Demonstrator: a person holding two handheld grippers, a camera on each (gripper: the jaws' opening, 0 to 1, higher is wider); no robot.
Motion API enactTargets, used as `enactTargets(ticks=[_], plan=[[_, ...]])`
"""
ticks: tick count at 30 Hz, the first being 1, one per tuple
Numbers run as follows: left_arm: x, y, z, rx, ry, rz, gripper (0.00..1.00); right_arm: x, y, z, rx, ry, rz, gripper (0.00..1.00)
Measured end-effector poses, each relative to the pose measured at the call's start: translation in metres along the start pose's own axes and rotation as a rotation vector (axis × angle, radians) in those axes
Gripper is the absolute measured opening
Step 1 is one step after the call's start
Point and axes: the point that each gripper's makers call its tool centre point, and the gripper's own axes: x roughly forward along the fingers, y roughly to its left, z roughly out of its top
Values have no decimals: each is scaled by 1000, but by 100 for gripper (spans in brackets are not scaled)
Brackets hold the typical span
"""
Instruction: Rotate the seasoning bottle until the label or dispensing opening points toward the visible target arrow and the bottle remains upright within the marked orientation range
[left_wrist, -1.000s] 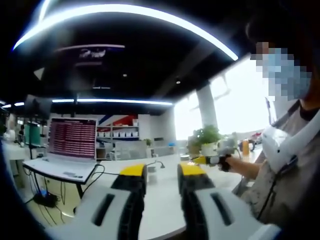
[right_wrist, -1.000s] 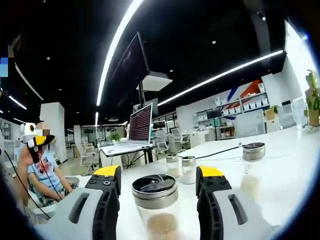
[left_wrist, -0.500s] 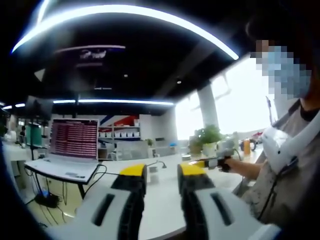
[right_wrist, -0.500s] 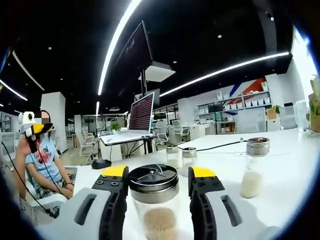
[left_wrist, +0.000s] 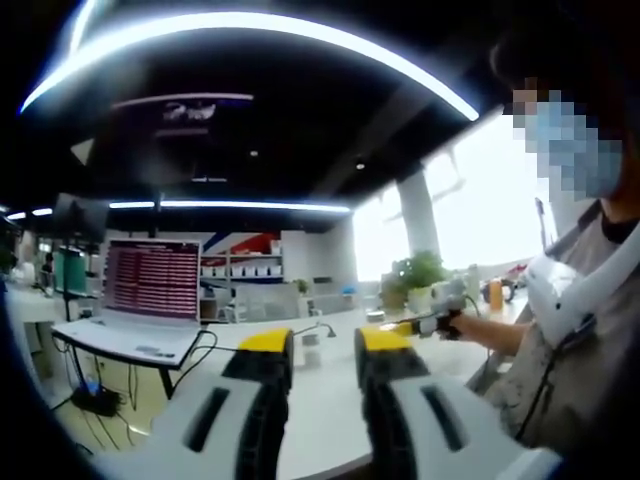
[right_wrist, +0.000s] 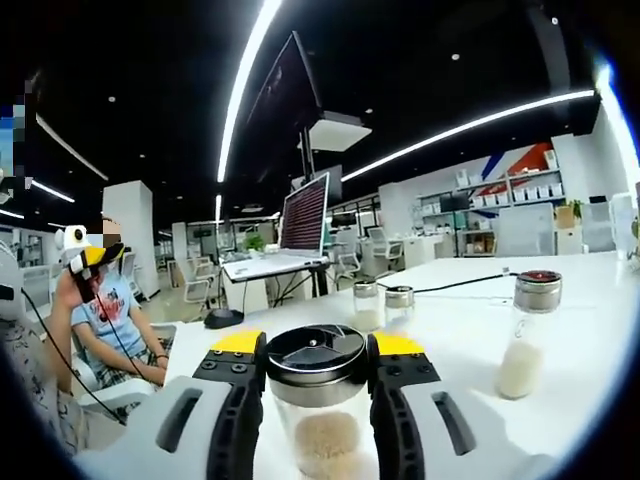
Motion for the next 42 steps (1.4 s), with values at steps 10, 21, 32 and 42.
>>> enactTargets(ticks=[10,21,32,42], plan=[[2,-5,0,4,1,-6,26,-2,4,-2,0,76,141,39],[4,-7,-1,-1,2,-12,26,-5,4,-4,45,57,220,40],[8,-10,-5,-9,10,-30,26,-2,8,-6,40,82,286,39],[4,-8,1,-13,-7,-30,26,-2,16,-6,30,83,426,39]])
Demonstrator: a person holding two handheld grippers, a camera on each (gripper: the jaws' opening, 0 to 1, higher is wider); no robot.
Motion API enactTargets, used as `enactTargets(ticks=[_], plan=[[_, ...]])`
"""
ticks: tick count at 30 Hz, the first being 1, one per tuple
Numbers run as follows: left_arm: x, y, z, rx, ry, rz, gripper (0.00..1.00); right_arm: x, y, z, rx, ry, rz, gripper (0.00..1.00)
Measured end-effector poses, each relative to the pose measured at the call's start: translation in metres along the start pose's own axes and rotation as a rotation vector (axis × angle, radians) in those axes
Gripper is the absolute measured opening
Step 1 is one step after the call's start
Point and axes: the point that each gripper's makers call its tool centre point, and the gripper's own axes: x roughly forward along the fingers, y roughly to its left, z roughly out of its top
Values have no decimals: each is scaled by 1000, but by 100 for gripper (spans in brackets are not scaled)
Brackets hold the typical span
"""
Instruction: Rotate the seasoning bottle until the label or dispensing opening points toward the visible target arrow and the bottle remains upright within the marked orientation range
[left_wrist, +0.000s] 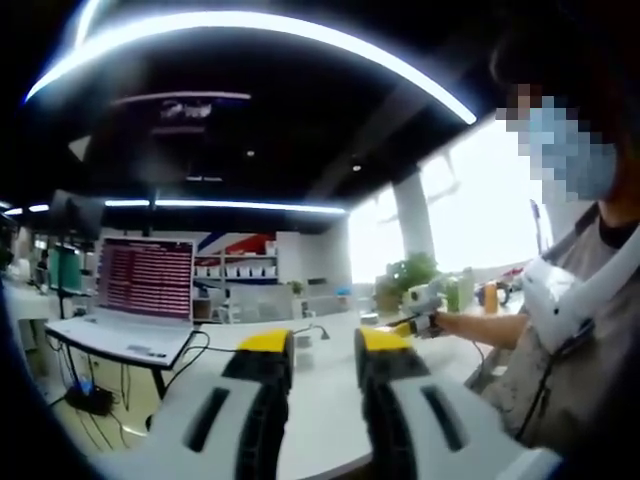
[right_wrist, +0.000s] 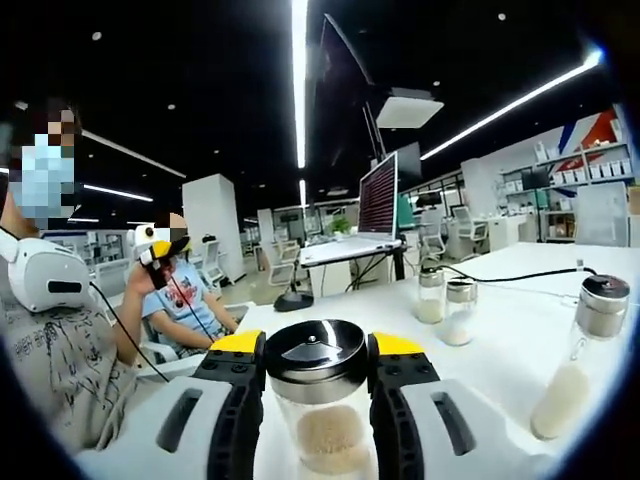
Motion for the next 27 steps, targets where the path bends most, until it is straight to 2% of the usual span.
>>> enactTargets(ticks=[7,17,22,25,26,27], plan=[[3,-1,-7,2,25,-11,26,-3,-1,-1,1,34,117,39],[3,-1,-5,-2,18,-8,26,-4,-4,0,0,27,191,40],[4,-1,-6,-4,18,-3,26,-7,-7,1,-7,2,173,41],[5,0,-6,-10,19,-4,26,-7,-12,8,9,-63,97,60],[5,0,-7,-9,21,-2,26,-8,-10,12,33,-86,81,65],[5,0,-7,-8,21,-1,26,-9,-9,13,51,-91,64,63]])
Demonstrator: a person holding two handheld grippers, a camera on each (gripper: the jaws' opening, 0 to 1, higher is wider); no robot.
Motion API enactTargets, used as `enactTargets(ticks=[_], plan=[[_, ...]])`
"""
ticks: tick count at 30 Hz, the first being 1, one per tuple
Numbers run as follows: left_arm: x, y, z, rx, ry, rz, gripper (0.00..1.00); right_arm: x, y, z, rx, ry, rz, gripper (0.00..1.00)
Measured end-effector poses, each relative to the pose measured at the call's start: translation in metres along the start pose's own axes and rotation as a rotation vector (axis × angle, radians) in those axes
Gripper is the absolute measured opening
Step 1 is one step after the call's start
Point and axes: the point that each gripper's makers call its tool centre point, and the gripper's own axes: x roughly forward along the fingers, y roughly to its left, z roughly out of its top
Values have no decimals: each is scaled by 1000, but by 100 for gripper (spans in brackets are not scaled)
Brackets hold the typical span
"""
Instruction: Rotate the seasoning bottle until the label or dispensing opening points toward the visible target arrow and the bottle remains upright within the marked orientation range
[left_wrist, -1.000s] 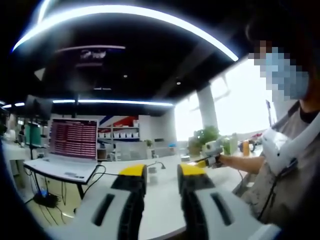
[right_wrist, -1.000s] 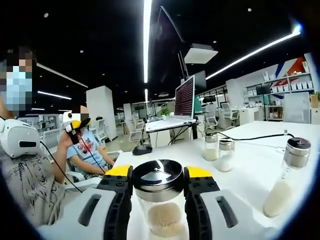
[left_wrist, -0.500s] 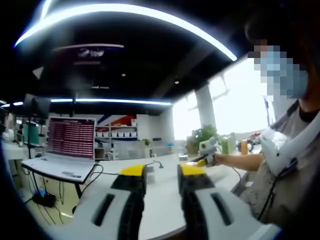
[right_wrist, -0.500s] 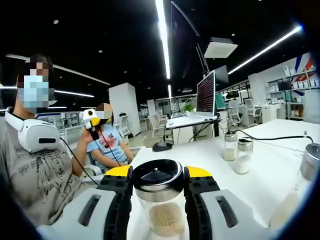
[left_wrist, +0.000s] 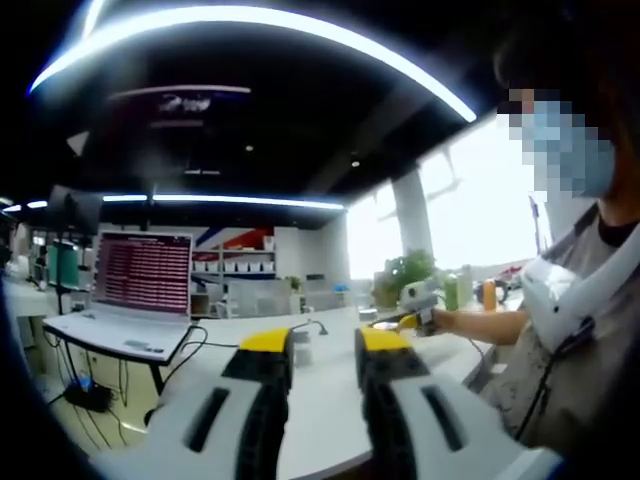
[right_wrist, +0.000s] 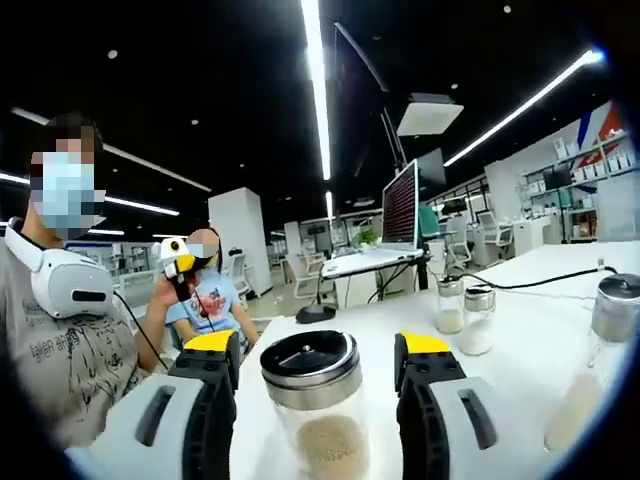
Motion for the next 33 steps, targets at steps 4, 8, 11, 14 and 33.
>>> enactTargets(ticks=[4,8,11,14,33], plan=[[0,-1,1,2,-5,-3,26,-1,7,20,-22,-115,-139,63],[-1,-2,2,-23,-19,-24,26,-5,2,27,-38,-121,-352,64],[-2,2,-1,-12,-4,-3,26,-5,6,17,-123,-38,-443,52],[-2,2,-1,-8,2,1,26,-2,10,11,-179,-13,-489,51],[0,3,-3,-4,9,13,26,-7,4,5,-219,-5,-609,48]])
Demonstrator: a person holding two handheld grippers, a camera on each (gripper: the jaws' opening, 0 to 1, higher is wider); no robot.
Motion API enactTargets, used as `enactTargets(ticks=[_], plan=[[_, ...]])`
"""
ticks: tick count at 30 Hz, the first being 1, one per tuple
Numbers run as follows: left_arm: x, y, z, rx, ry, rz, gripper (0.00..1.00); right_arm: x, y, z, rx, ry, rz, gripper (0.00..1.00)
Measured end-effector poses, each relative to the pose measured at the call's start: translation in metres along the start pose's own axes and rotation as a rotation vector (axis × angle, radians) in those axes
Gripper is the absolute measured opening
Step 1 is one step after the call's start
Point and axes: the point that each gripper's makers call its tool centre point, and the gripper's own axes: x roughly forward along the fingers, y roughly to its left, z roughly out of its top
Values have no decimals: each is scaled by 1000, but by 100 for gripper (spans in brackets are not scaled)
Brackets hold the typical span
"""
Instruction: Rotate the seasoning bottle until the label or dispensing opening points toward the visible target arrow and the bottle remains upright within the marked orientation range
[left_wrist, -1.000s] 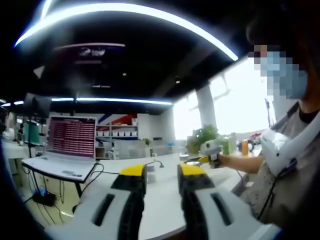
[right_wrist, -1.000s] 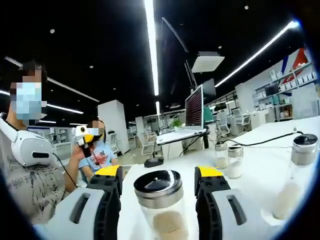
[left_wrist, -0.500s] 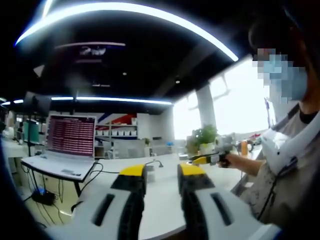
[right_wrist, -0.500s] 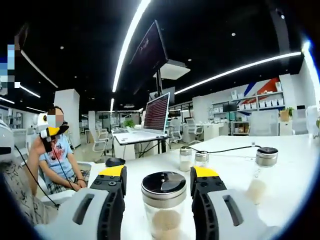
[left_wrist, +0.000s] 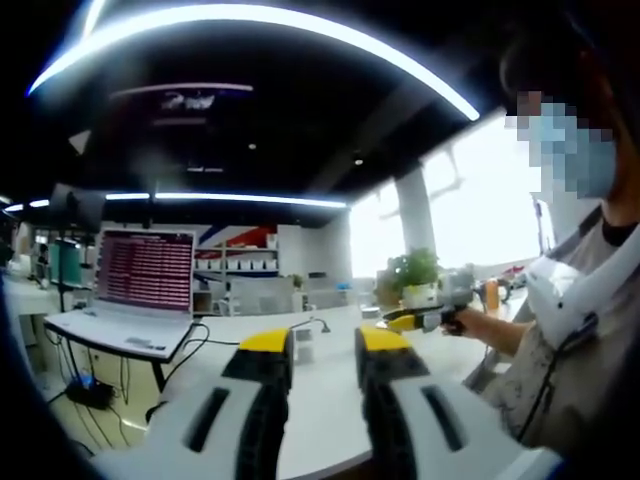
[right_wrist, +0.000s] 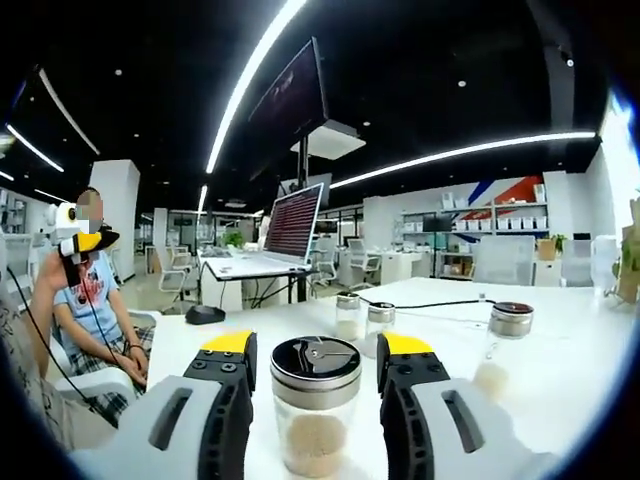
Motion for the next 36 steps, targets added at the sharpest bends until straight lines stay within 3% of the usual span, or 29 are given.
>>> enactTargets(ticks=[9,26,36], plan=[[0,0,0,0,-1,-2,26,6,0,-11,47,29,38,39],[-1,1,-2,-4,4,-10,26,4,-1,-13,110,38,177,39],[3,-4,-5,-8,11,-18,26,4,4,-15,96,62,277,38]])
